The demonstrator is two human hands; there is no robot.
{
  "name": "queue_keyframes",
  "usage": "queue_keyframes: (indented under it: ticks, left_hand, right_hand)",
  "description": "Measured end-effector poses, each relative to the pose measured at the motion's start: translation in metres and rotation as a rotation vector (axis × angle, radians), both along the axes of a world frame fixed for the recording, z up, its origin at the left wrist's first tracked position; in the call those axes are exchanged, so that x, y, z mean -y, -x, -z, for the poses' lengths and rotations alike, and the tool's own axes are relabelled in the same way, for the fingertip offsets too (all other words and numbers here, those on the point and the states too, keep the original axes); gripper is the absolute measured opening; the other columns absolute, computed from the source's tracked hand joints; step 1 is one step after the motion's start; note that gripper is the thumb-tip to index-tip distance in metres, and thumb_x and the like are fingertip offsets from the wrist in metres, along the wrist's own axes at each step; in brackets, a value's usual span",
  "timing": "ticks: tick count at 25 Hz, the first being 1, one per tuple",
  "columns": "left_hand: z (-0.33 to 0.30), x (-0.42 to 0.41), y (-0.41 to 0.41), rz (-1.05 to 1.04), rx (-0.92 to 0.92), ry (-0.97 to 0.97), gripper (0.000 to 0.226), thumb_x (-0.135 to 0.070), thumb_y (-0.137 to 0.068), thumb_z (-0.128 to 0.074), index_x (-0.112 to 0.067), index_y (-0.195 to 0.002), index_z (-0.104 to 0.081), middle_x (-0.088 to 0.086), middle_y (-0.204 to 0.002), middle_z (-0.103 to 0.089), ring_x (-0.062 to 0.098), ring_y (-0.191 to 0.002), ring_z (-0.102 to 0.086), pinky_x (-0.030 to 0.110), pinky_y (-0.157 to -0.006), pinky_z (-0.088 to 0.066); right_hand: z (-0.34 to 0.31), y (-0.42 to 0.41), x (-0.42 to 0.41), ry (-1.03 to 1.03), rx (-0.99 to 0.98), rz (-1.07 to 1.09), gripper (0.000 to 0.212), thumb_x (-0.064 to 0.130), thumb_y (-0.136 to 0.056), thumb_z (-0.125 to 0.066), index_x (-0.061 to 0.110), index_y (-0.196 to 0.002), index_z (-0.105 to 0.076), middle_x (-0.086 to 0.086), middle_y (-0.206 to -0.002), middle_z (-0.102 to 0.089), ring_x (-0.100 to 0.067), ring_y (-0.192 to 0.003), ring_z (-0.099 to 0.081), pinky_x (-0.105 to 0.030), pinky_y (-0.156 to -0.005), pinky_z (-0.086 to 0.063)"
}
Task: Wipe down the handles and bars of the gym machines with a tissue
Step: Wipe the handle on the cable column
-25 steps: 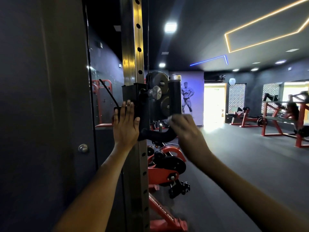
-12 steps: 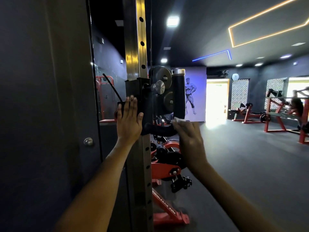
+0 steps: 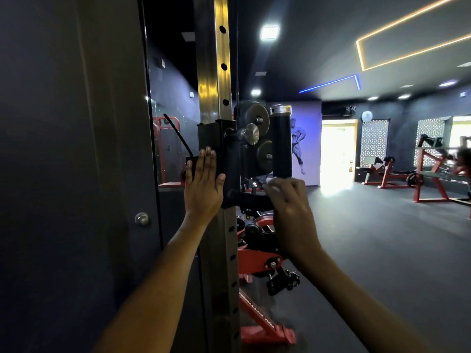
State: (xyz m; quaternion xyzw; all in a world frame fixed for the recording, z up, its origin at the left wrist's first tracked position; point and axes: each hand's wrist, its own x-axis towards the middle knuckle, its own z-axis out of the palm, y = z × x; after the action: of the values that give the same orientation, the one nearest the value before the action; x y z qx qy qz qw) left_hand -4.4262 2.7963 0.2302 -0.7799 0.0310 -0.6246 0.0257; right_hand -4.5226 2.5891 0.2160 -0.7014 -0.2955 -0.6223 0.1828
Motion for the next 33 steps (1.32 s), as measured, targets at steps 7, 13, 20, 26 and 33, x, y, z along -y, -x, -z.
queue_keyframes:
  ticks: [7,13,20,26,33]
  left_hand:
    - [-0.003,-0.005,0.0,0.0,-0.043,-0.028,0.057,-0.032,-0.102,-0.021,-0.002,-0.149,-0.019,0.014,-0.156,-0.027,0.015,-0.145,-0.01,0.032,-0.118,0.015]
    - [-0.001,-0.004,0.002,0.031,-0.047,-0.014,0.056,-0.031,-0.102,-0.024,-0.002,-0.15,-0.021,0.012,-0.157,-0.025,0.023,-0.146,-0.018,0.031,-0.118,0.015]
    - [-0.001,-0.004,0.001,0.021,-0.059,-0.017,0.056,-0.03,-0.102,-0.024,-0.003,-0.15,-0.019,0.013,-0.158,-0.023,0.021,-0.147,-0.013,0.032,-0.118,0.013]
    - [-0.002,-0.003,0.007,0.025,-0.1,-0.002,0.057,-0.031,-0.102,-0.024,-0.004,-0.151,-0.017,0.011,-0.159,-0.02,0.022,-0.147,-0.013,0.03,-0.117,0.016]
    - [-0.004,-0.007,0.009,-0.001,-0.129,-0.028,0.058,-0.032,-0.101,-0.02,-0.004,-0.151,-0.018,0.011,-0.159,-0.02,0.022,-0.148,-0.013,0.03,-0.117,0.016]
  right_hand:
    - [-0.007,-0.034,-0.069,0.435,-0.389,0.193,0.04,0.005,-0.088,-0.056,-0.002,-0.127,-0.05,-0.016,-0.119,-0.054,-0.028,-0.115,-0.045,-0.032,-0.084,-0.049]
    - [-0.024,0.0,-0.04,0.45,-0.44,0.317,0.033,0.008,-0.093,-0.049,0.002,-0.125,-0.051,-0.013,-0.126,-0.046,-0.025,-0.12,-0.041,-0.032,-0.083,-0.048]
    - [-0.056,-0.016,-0.059,0.57,-0.683,0.238,0.023,0.003,-0.093,-0.046,-0.001,-0.113,-0.055,-0.019,-0.117,-0.053,-0.03,-0.109,-0.055,-0.033,-0.086,-0.045]
    - [-0.029,-0.008,-0.018,0.631,-0.329,0.196,0.029,0.0,-0.078,-0.064,-0.003,-0.107,-0.062,-0.019,-0.111,-0.057,-0.031,-0.105,-0.055,-0.036,-0.08,-0.05]
    - [-0.006,-0.037,-0.05,0.54,-0.17,-0.004,0.021,-0.006,-0.055,-0.078,-0.005,-0.073,-0.068,-0.017,-0.081,-0.062,-0.03,-0.076,-0.061,-0.032,-0.047,-0.054]
